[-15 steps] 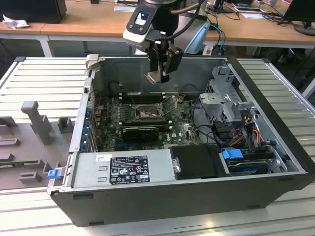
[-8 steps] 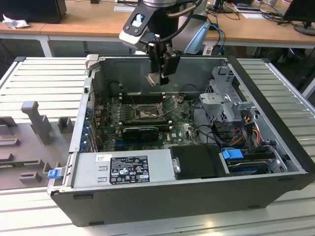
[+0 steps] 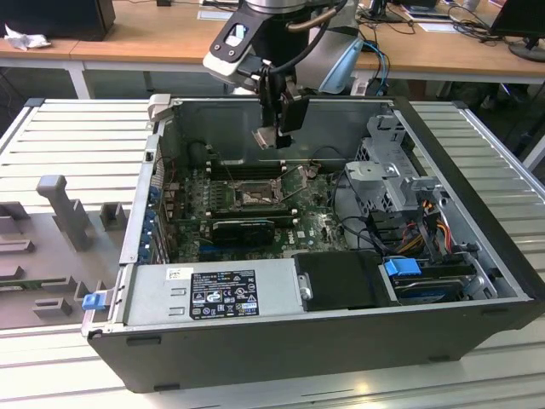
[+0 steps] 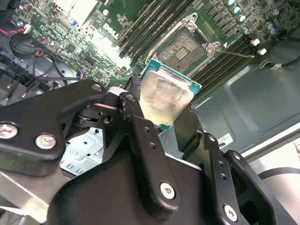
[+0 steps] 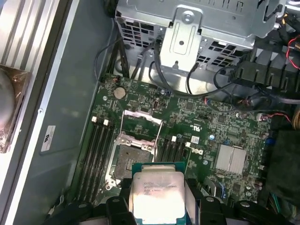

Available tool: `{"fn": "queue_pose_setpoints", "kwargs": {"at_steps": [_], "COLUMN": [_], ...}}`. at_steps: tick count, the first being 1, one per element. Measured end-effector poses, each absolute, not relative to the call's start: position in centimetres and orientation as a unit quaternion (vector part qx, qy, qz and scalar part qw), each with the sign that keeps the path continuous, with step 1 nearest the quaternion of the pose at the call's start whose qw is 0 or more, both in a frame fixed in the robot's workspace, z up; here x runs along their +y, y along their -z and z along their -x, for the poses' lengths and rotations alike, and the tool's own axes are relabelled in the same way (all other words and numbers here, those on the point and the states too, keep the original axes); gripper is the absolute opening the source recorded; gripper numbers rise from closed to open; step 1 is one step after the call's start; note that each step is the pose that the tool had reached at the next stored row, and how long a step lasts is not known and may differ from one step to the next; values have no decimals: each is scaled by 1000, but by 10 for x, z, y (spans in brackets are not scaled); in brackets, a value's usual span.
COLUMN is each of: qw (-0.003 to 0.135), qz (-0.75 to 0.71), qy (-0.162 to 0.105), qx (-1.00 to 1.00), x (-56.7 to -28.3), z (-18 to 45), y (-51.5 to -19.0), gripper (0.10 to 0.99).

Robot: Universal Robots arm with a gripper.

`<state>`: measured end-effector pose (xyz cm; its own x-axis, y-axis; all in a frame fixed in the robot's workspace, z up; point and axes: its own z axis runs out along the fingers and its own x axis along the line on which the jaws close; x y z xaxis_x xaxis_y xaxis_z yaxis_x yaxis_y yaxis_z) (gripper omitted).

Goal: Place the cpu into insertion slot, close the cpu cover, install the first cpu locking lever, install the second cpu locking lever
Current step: 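Place the cpu into insertion slot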

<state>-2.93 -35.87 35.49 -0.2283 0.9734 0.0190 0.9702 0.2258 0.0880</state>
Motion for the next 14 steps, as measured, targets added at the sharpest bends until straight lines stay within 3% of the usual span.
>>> {"fn": "queue_pose_setpoints", "kwargs": {"at_steps": [14], "qw": [22], "qz": [-655], "qy": [-39], "qx": [754], "x": [-359], "z": [29], "y": [-354], "gripper": [529]}}
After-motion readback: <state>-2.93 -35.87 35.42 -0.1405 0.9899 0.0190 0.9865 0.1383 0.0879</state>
